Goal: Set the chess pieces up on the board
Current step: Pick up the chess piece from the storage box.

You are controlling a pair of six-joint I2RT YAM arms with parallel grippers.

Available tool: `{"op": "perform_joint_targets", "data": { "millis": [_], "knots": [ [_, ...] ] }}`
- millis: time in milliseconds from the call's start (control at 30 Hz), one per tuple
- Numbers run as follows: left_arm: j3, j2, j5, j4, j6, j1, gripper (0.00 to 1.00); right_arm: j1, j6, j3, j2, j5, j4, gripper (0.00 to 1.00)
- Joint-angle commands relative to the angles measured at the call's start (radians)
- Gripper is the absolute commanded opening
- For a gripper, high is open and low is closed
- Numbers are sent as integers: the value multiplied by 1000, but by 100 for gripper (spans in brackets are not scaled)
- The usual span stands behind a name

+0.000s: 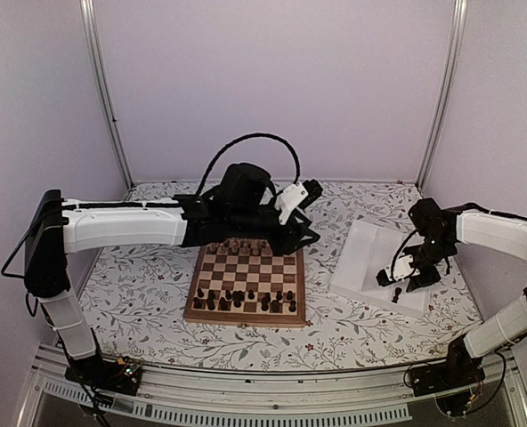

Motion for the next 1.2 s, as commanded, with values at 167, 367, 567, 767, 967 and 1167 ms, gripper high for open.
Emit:
{"op": "perform_joint_targets", "data": {
  "millis": [167,367,567,767,967,1167],
  "knots": [
    [-24,-20,4,12,-20,-15,45,28,-33,-15,45,-3,12,45],
    [-5,-8,23,4,-23,-19,45,39,-29,-21,63,-2,28,45],
    [2,1,24,-15,-18,-22,46,47,-26,-31,83,-2,36,44],
    [0,9,29,-15,-25,-24,46,47,-27,-47,115,8,63,43],
    [-2,6,32,-22,-22,-25,46,48,-16,-64,134,25,43,36],
    [3,18,49,-21,-17,-24,46,44,27,-58,133,85,7,23]
  ]
}}
